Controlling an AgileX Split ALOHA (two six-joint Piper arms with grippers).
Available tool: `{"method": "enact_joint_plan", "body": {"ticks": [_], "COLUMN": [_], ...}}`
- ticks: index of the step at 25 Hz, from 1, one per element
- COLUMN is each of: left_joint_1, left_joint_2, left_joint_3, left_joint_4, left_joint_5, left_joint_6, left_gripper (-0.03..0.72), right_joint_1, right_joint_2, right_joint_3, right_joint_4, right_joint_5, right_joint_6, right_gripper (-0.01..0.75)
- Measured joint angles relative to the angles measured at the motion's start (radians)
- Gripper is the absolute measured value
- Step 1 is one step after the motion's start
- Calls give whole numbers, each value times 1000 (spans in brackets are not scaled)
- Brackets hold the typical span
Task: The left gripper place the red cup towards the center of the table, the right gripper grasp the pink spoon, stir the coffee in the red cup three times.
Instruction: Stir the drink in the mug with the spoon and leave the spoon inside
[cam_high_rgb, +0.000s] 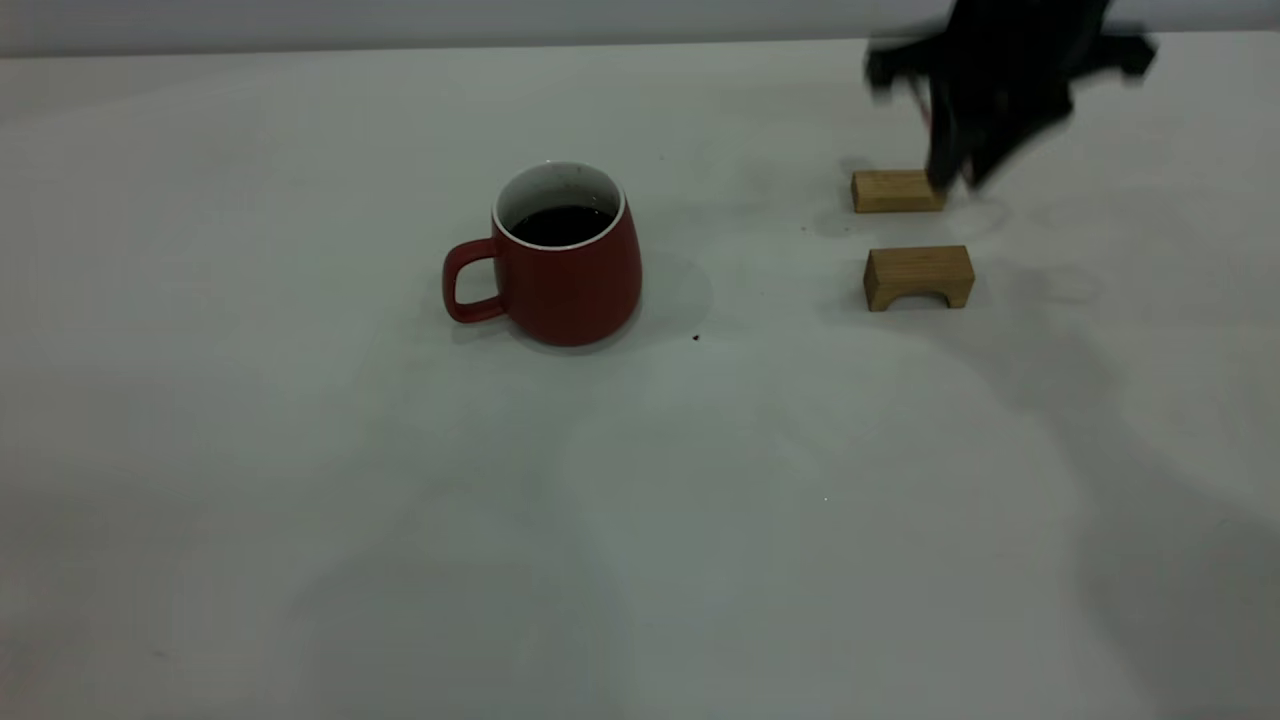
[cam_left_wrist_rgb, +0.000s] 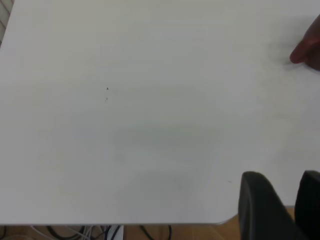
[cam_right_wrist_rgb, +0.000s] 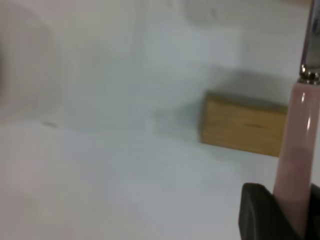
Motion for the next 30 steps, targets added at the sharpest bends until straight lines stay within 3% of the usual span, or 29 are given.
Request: {"method": "enact_joint_plan", "body": {"ticks": [7, 11, 14, 22, 30], "left_joint_1": [0, 0, 0, 0, 0], "left_joint_2": [0, 0, 0, 0, 0], "left_joint_3": [0, 0, 0, 0, 0], "left_joint_4": [0, 0, 0, 0, 0], "left_joint_5": [0, 0, 0, 0, 0], "left_joint_6": [0, 0, 0, 0, 0], "left_gripper": [247, 247, 247, 246, 246], "right_joint_1": [7, 23, 57, 159, 159], "right_joint_2": [-115, -115, -115, -92, 85], "right_joint_3": [0, 1, 1, 1, 1], "right_joint_4": [640, 936, 1142, 1428, 1558], "right_joint_5": [108, 136, 142, 78, 79], "right_joint_6": [125, 164, 287, 727, 769], "right_gripper": [142, 142, 142, 142, 142]}}
